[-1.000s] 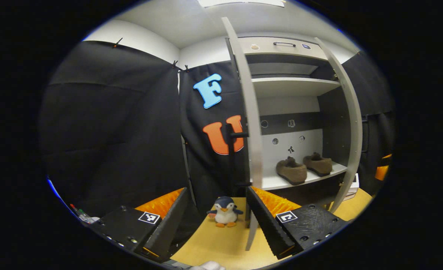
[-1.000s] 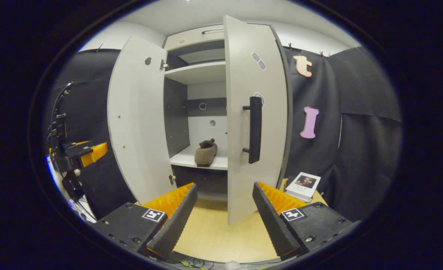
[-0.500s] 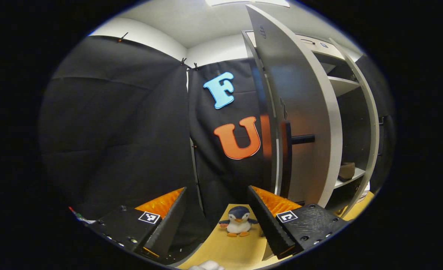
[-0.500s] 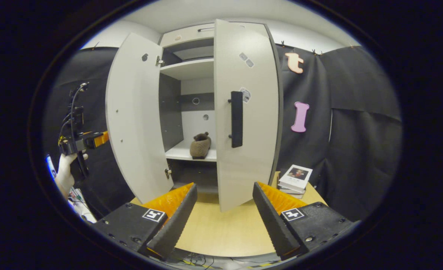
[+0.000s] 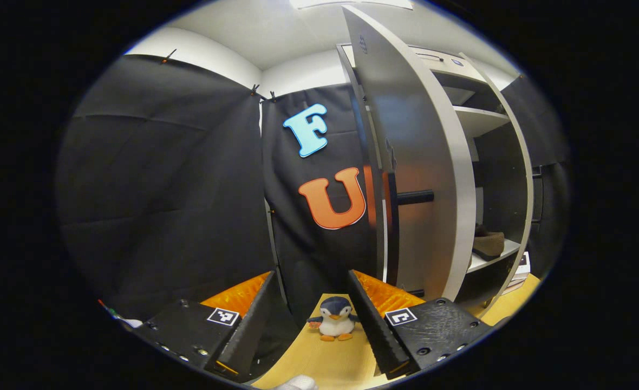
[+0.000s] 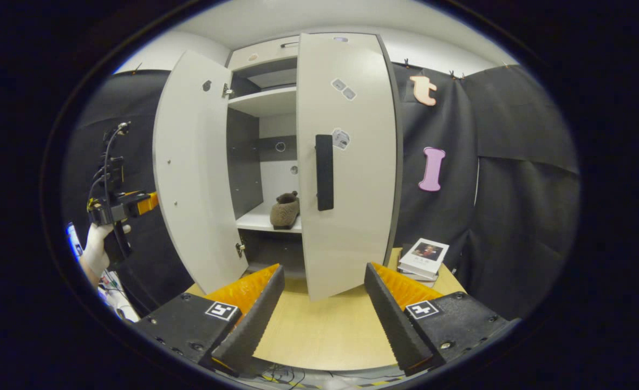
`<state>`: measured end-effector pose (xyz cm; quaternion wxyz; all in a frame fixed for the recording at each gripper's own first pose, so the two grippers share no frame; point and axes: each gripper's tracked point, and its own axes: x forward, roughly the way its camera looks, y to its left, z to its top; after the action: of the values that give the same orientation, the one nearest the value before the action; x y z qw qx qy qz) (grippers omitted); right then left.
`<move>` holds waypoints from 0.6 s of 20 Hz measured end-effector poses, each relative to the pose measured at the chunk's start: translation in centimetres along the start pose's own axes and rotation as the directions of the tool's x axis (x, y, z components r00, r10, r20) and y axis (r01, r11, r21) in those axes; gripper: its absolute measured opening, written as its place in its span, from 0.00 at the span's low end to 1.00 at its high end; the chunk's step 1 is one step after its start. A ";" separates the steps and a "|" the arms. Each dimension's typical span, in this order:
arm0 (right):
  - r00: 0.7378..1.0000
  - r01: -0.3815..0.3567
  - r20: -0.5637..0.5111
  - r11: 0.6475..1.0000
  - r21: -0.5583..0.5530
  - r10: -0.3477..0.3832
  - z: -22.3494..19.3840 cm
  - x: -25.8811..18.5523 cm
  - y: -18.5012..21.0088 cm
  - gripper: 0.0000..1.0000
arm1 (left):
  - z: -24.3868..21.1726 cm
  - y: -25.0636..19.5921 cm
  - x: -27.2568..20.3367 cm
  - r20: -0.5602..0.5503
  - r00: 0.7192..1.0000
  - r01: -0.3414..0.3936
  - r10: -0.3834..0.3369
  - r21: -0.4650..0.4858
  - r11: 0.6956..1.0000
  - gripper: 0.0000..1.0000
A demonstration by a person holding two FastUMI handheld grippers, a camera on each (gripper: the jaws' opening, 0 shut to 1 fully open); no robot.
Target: Grab one shoe with the right hand and put it into the shoe cabinet, grab the other shoe with the left hand and put it into the shoe cabinet; then close the right door with the right hand and the left door with the left hand.
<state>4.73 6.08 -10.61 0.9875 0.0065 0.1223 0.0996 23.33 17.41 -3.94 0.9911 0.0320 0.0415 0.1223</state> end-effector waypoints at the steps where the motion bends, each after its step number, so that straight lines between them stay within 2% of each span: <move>1: 1.000 -0.001 0.002 1.000 -0.001 0.001 0.1 -0.1 -0.4 0.98 | 0.4 -0.3 -0.2 0.004 1.000 -0.002 0.002 -0.011 1.000 0.83; 6: 1.000 0.004 0.005 1.000 0.006 -0.004 0.3 -0.4 -2.7 0.96 | 1.1 -3.2 -1.0 0.018 1.000 0.009 -0.009 -0.003 1.000 0.83; 12: 1.000 0.010 -0.003 1.000 0.006 -0.010 0.3 -0.9 -4.9 0.98 | 2.3 -11.0 -1.1 0.030 0.992 0.122 -0.122 0.018 0.992 0.83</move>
<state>4.90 1.14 -10.33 0.9878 0.0089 0.1238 0.0944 25.09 6.41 -2.42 0.9969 0.0396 0.0290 0.0607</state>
